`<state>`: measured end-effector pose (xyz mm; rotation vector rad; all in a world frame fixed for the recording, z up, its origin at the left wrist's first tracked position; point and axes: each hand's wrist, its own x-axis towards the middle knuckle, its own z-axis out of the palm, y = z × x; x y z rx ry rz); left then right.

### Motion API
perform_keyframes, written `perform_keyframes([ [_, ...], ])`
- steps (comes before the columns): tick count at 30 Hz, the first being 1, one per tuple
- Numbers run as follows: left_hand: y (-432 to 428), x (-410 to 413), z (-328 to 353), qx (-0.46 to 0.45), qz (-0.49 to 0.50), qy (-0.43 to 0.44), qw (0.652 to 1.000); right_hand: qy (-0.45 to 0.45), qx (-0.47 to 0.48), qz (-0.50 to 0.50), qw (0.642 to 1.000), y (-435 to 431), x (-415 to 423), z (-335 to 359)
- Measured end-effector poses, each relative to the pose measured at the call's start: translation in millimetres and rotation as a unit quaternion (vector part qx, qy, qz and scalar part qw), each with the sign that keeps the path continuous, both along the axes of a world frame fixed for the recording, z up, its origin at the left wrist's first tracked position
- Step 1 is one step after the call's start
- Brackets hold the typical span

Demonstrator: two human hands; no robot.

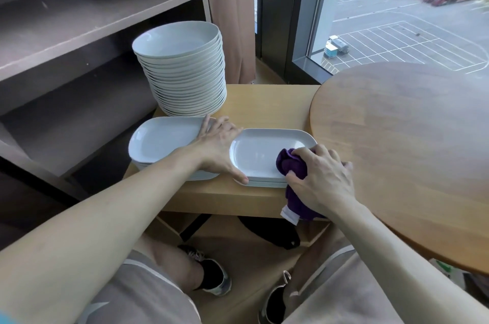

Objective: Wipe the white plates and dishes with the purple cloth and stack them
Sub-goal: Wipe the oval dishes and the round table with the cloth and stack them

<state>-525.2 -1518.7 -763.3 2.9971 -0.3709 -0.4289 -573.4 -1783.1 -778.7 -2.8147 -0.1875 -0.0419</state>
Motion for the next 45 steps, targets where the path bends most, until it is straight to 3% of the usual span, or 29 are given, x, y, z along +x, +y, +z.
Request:
perform_keyframes([
  [4, -1, 1, -2, -0.008, 0.003, -0.009, 1.000, 0.045, -0.049, -0.010, 0.998, 6, 26, 12],
  [10, -1, 2, -5, -0.019, -0.003, -0.017, 1.000, 0.001, -0.100, -0.024, 0.995, 39, 59, 14],
  [18, -3, -1, -3, -0.028, 0.002, -0.009, 1.000, -0.058, -0.083, 0.050, 0.994, 79, 59, 2],
  [24, -4, -3, -3, -0.089, 0.016, -0.012, 0.996, -0.028, -0.014, 0.125, 0.992, 109, 52, 1],
  [35, -2, -3, -3, -0.088, 0.015, -0.005, 0.996, 0.016, -0.049, 0.272, 0.961, 72, 45, 16],
  [42, 0, -3, -4, -0.074, 0.008, -0.013, 0.997, -0.012, -0.147, 0.255, 0.956, 18, 49, 24],
  [45, -1, -3, -3, -0.074, 0.008, -0.014, 0.997, -0.034, -0.177, 0.202, 0.963, 0, 54, 22],
])
